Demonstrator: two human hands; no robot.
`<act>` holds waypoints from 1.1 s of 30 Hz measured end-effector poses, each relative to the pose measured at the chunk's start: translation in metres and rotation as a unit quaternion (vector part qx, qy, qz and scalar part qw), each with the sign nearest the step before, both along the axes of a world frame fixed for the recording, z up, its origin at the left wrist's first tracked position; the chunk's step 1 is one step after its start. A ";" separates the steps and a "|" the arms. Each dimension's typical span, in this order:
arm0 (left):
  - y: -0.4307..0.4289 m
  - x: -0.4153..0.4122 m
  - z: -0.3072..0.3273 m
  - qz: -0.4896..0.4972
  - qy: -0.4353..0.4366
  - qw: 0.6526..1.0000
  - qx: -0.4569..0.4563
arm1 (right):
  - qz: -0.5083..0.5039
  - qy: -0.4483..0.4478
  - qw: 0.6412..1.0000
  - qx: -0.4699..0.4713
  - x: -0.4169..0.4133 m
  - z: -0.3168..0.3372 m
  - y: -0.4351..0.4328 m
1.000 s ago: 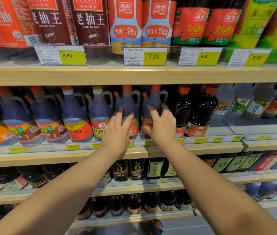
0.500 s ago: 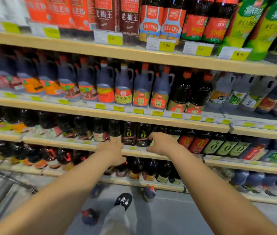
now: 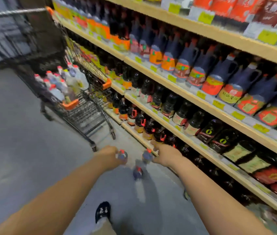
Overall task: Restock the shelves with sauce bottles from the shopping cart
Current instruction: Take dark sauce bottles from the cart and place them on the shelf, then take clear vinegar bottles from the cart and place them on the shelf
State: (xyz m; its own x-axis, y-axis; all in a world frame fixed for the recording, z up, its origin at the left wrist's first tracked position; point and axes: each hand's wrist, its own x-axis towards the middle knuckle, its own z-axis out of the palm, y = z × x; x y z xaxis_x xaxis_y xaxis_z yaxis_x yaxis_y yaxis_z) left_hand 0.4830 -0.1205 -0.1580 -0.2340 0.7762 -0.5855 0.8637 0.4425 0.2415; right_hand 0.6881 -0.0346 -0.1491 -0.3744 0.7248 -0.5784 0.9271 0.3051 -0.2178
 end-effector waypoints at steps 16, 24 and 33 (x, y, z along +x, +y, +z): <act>-0.024 -0.262 0.006 0.109 0.058 0.992 -0.007 | 0.128 -0.008 0.990 -0.053 -0.271 -0.009 0.046; 0.042 -0.331 -0.003 0.102 0.027 0.994 0.027 | 0.172 -0.056 0.983 -0.034 -0.335 -0.003 0.122; 0.139 -0.398 0.014 0.173 0.060 0.966 0.185 | 0.158 0.176 0.954 0.186 -0.441 -0.017 0.222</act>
